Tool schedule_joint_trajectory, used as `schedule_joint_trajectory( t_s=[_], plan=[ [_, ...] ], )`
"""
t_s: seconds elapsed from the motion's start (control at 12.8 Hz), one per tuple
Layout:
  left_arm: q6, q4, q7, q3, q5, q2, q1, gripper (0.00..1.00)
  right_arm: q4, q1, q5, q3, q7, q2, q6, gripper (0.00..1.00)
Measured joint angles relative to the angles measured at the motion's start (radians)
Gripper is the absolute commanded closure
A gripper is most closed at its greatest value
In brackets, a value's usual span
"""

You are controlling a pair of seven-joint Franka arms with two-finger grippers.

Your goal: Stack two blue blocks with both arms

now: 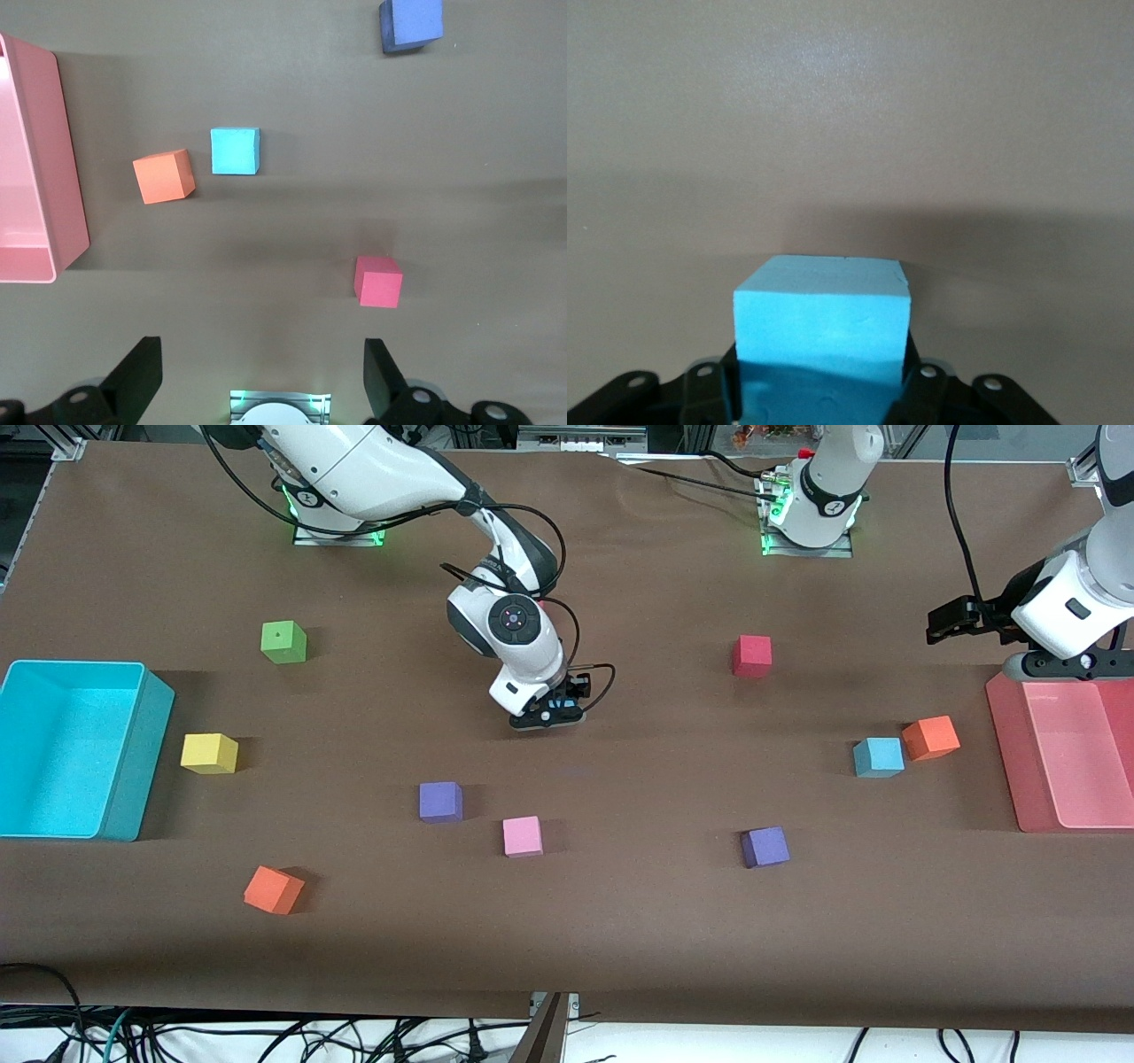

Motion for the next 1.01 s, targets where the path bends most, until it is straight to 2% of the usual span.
schedule_joint_trajectory(
  t_s=[0.39,0.55,0.7,0.86,1.01],
  plan=[
    [0.013,-0.002,0.0,-0.001,0.0,0.022,0.0,0.0,0.033,0.001,-0.01,0.0,-0.002,-0.01,-0.004,0.0],
    [0.067,-0.018,0.003,-0.001,0.0,0.038,0.0,0.0,0.044,0.0,-0.012,-0.001,-0.027,-0.062,-0.071,0.0],
    [0.15,-0.062,0.012,0.0,0.0,0.051,0.0,0.0,0.043,-0.015,-0.003,-0.003,-0.137,-0.155,-0.198,0.0],
    [0.257,-0.126,0.023,0.002,0.0,0.071,0.002,0.0,0.002,-0.059,0.106,-0.005,-0.338,-0.266,-0.283,0.0],
    [0.38,-0.194,0.026,0.003,0.0,0.103,0.015,0.0,-0.1,-0.1,0.248,-0.007,-0.573,-0.361,-0.284,0.0]
  ],
)
